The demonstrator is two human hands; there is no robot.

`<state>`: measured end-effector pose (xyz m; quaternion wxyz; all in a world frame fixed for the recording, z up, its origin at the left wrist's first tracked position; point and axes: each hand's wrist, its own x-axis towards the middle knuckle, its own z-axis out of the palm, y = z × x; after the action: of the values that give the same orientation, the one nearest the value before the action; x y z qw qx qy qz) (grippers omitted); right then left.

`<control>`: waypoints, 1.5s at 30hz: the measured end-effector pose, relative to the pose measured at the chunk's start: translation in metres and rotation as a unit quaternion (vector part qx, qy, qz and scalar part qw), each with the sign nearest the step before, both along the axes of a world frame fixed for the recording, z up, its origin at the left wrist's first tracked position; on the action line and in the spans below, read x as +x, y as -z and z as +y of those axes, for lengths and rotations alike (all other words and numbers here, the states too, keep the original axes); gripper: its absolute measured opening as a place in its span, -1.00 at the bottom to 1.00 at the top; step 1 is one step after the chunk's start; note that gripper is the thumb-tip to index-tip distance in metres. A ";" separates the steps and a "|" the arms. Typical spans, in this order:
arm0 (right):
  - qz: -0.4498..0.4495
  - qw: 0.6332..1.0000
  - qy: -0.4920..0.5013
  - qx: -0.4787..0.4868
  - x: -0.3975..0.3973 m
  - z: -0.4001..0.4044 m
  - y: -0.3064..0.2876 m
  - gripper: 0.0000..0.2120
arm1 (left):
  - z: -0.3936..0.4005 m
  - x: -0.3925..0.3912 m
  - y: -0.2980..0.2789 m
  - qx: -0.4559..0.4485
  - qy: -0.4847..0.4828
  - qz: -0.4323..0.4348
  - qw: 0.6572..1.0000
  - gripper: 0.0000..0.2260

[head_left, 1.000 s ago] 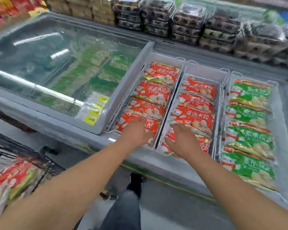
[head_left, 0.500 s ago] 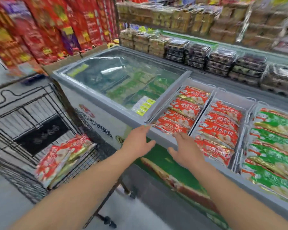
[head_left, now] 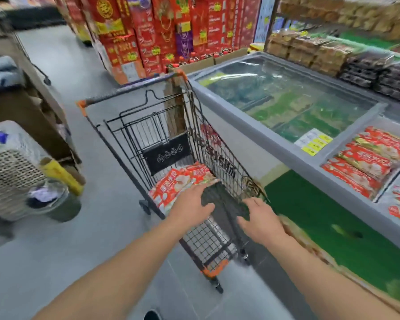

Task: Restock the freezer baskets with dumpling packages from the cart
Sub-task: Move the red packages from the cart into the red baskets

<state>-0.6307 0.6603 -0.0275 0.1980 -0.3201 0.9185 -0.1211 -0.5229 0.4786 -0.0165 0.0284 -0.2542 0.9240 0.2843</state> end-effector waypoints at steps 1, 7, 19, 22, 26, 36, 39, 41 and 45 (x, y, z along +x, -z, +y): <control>-0.003 1.000 -0.001 0.006 0.009 -0.014 0.002 -0.40 | -0.015 0.009 -0.001 0.000 -0.003 -0.011 1.000 -0.42; -0.037 0.999 -0.005 0.016 0.072 -0.124 0.005 -0.40 | -0.123 0.077 0.002 0.014 -0.027 -0.012 0.999 -0.53; -0.040 0.997 -0.032 0.052 0.068 -0.224 0.038 -0.46 | -0.235 0.087 0.024 0.059 -0.059 -0.019 0.996 -0.64; -0.042 0.997 -0.035 0.052 0.045 -0.251 0.055 -0.49 | -0.262 0.066 0.032 0.065 -0.086 -0.022 0.994 -0.54; -0.082 0.996 -0.012 0.016 -0.007 -0.295 0.087 -0.54 | -0.305 0.006 0.055 0.089 -0.107 -0.049 0.989 -0.41; -0.151 0.987 0.022 0.044 -0.078 -0.325 0.138 -0.54 | -0.347 -0.095 0.120 0.116 -0.037 -0.148 0.982 -0.41; -0.174 0.982 0.038 0.070 -0.096 -0.329 0.161 -0.54 | -0.351 -0.128 0.152 0.115 0.000 -0.150 0.982 -0.43; -0.187 0.978 0.049 0.081 -0.105 -0.333 0.172 -0.55 | -0.351 -0.146 0.169 0.119 0.021 -0.148 0.982 -0.45; -0.202 0.970 0.096 0.092 -0.128 -0.345 0.203 -0.54 | -0.355 -0.185 0.204 0.131 0.059 -0.162 0.976 -0.51</control>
<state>-0.7591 0.3153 -0.2303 0.3958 -0.1798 0.8930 -0.1163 -0.7076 0.1234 -0.2206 0.2271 -0.2360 0.8755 0.3554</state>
